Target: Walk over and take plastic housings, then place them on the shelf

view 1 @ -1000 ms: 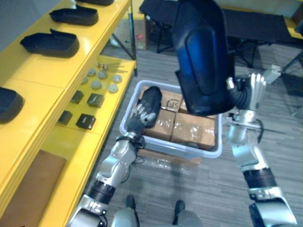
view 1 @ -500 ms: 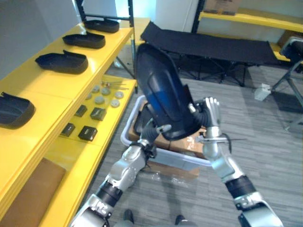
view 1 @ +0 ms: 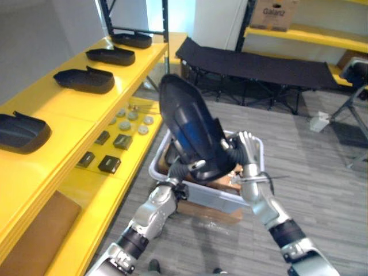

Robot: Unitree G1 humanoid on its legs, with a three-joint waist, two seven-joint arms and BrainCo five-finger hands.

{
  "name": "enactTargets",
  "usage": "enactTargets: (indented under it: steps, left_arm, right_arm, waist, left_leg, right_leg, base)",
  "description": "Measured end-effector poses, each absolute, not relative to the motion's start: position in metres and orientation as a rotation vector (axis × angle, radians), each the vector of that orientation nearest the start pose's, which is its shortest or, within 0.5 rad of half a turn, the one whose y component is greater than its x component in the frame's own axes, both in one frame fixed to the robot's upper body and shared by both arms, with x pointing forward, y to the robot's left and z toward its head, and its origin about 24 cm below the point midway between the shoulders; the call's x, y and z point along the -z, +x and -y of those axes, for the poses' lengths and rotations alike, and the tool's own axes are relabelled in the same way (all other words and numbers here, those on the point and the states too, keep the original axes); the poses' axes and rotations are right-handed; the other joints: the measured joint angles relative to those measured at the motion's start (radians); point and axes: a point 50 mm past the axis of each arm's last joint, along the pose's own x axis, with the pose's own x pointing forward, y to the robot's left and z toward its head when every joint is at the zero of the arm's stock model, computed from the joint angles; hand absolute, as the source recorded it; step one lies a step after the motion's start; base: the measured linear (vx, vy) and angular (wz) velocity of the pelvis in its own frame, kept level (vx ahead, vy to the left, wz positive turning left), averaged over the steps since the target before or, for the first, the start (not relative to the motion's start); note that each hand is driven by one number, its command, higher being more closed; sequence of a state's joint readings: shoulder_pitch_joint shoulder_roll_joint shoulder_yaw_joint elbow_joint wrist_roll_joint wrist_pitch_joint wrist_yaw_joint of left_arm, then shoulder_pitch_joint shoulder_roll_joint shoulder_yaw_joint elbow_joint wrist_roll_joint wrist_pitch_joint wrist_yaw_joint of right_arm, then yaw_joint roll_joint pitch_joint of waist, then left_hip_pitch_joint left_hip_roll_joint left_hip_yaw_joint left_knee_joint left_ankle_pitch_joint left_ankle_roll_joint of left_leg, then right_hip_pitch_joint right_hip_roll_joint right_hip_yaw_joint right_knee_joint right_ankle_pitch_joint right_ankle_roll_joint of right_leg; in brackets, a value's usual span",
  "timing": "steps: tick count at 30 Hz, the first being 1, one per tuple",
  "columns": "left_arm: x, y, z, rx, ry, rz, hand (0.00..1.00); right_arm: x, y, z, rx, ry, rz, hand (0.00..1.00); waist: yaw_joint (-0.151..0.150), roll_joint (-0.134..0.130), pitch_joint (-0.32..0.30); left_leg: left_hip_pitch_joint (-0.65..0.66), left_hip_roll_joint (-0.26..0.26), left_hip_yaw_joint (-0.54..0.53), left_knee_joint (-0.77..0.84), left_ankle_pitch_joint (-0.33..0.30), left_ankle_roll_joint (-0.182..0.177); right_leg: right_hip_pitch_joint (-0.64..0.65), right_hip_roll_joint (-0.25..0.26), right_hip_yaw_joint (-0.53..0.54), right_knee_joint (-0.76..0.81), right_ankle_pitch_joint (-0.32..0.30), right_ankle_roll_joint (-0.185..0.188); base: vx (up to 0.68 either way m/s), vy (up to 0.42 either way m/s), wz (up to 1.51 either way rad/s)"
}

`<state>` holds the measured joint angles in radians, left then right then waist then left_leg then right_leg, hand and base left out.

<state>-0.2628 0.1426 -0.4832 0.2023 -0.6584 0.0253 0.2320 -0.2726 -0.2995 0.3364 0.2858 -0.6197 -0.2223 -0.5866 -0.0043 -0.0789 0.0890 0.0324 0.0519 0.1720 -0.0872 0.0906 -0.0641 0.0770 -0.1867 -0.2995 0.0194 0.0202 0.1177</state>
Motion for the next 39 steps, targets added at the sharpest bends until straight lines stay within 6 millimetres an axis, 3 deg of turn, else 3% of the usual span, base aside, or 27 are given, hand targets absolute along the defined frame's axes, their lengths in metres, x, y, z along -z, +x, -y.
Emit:
enactTargets:
  steps: [16, 17, 21, 27, 30, 33, 36, 39]
  left_arm:
    - [-0.025, 0.268, -0.068, 0.136, -0.476, -0.242, 1.00]
    - [-0.025, 0.267, -0.068, 0.137, -0.475, -0.239, 1.00]
    - [-0.027, 0.268, -0.069, 0.135, -0.470, -0.228, 1.00]
    - [-0.033, 0.270, -0.073, 0.112, -0.438, -0.176, 1.00]
    - [-0.051, 0.272, -0.076, 0.091, -0.364, -0.071, 1.00]
    - [-0.082, 0.272, -0.079, 0.089, -0.312, 0.090, 1.00]
    - [-0.114, 0.271, -0.089, 0.049, -0.292, 0.271, 1.00]
    - [-0.126, 0.272, -0.104, -0.035, -0.257, 0.361, 1.00]
  right_arm:
    - [-0.070, 0.260, 0.104, 0.045, -0.636, 0.551, 1.00]
    - [-0.069, 0.260, 0.104, 0.046, -0.629, 0.548, 0.00]
    - [-0.066, 0.255, 0.104, 0.037, -0.616, 0.548, 0.00]
    - [-0.055, 0.242, 0.109, 0.015, -0.514, 0.465, 0.00]
    - [-0.055, 0.239, 0.111, -0.015, -0.395, 0.438, 0.00]
    - [-0.077, 0.239, 0.116, -0.048, -0.268, 0.499, 0.00]
    - [-0.111, 0.238, 0.125, -0.078, -0.196, 0.650, 0.00]
    - [-0.146, 0.242, 0.145, -0.045, -0.091, 0.772, 0.00]
  waist:
    - [0.001, -0.027, -0.012]
    - [0.000, -0.033, -0.013]
    - [-0.003, -0.053, -0.016]
    - [-0.006, -0.056, -0.017]
    - [-0.011, -0.056, -0.017]
    - [-0.012, -0.055, -0.017]
    - [-0.011, -0.052, -0.016]
    - [-0.010, -0.047, -0.015]
  left_leg:
    - [0.001, 0.008, 0.004, -0.002, 0.003, -0.003]
    - [0.002, 0.008, 0.005, -0.002, 0.003, -0.003]
    - [0.002, 0.007, 0.006, -0.002, 0.003, -0.003]
    - [0.002, 0.005, 0.015, -0.001, 0.003, -0.003]
    - [0.004, 0.003, 0.031, -0.001, 0.003, -0.003]
    - [0.010, 0.003, 0.032, -0.001, 0.003, -0.003]
    - [0.020, 0.003, 0.035, -0.001, 0.003, -0.003]
    - [0.029, 0.002, 0.043, -0.002, 0.003, -0.002]
  right_leg:
    - [0.005, 0.003, 0.001, -0.015, 0.010, -0.003]
    - [0.005, 0.003, 0.002, -0.015, 0.011, -0.003]
    - [0.005, 0.002, 0.002, -0.015, 0.011, -0.004]
    - [0.002, 0.002, 0.003, -0.014, 0.011, -0.004]
    - [-0.008, 0.006, 0.008, -0.003, 0.006, -0.012]
    - [-0.006, 0.007, 0.009, 0.001, 0.005, -0.013]
    - [-0.003, 0.006, 0.013, 0.007, 0.005, -0.013]
    - [-0.002, 0.005, 0.023, 0.011, 0.005, -0.013]
  base:
    - [0.00, 0.001, 0.00]
    - [0.00, 0.000, 0.00]
    - [0.00, 0.000, 0.00]
    - [0.00, -0.001, -0.03]
    - [0.00, 0.001, -0.09]
    - [0.00, 0.000, 0.00]
    - [-0.01, 0.006, -0.03]
    - [-0.03, 0.014, -0.08]
